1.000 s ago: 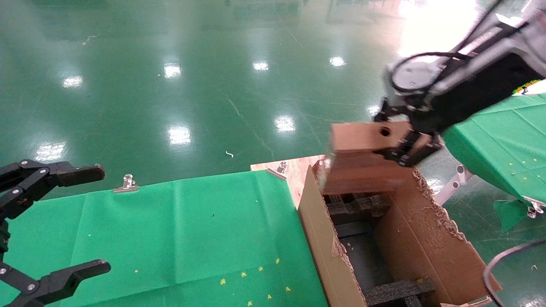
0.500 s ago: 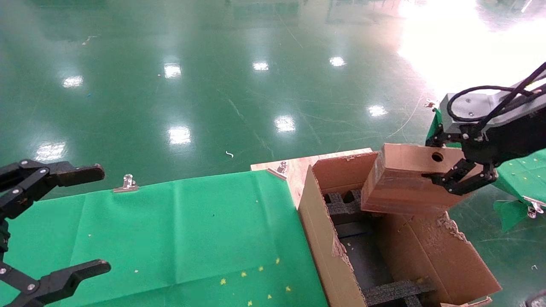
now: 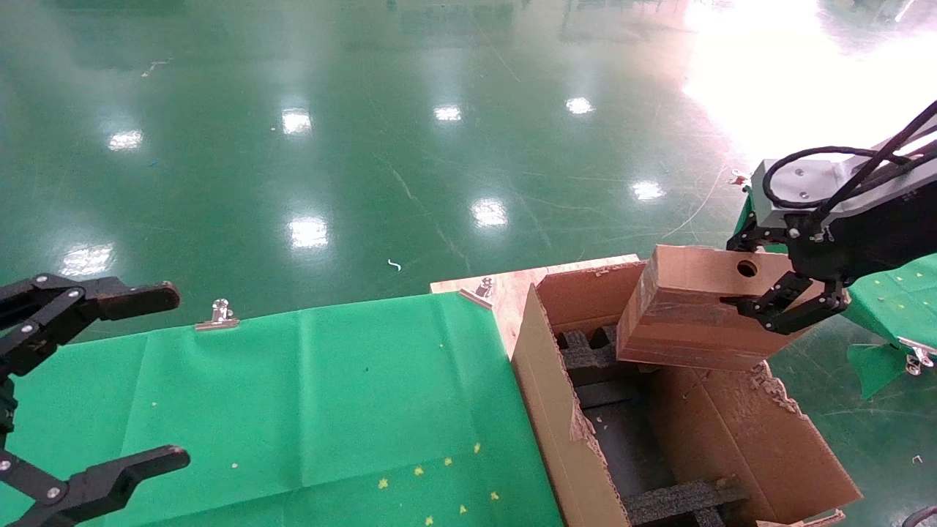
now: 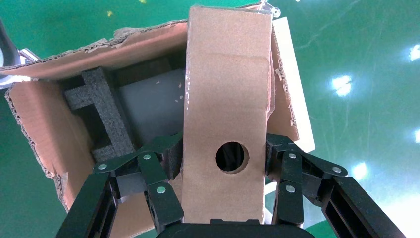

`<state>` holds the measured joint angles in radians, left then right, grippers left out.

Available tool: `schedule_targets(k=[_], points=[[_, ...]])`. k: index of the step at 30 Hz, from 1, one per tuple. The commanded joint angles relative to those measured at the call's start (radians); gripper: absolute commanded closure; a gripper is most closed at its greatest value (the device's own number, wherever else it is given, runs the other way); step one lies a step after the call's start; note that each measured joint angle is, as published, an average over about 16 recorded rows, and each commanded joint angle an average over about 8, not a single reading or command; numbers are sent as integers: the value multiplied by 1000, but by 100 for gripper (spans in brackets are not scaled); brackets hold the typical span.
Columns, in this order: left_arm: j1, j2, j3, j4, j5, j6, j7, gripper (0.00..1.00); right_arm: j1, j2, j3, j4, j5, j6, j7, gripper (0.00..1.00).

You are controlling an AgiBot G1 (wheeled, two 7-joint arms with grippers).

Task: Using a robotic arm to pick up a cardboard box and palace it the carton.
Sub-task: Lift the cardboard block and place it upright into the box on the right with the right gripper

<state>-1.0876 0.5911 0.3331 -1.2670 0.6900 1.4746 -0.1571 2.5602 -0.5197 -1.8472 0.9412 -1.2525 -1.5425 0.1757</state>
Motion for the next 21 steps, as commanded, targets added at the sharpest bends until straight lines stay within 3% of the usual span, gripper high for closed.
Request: schedule_targets(k=[1,5,8,15,21], points=[[0,0,0,0,0,0,0,0,1,-3,2,-1,0,-3,-7,100],[0,0,0,0,0,0,0,0,-9,-3,-4,-13,-2,8,37,100],[0,0,0,0,0,0,0,0,-21,0,-16,-24,-12,31,129,100],[0,0,0,0,0,0,0,0,-31,12,-52,-14,-65,93,483,100],[0,0,0,0,0,0,0,0,-18,52,-81,65,-128,127,786,100]])
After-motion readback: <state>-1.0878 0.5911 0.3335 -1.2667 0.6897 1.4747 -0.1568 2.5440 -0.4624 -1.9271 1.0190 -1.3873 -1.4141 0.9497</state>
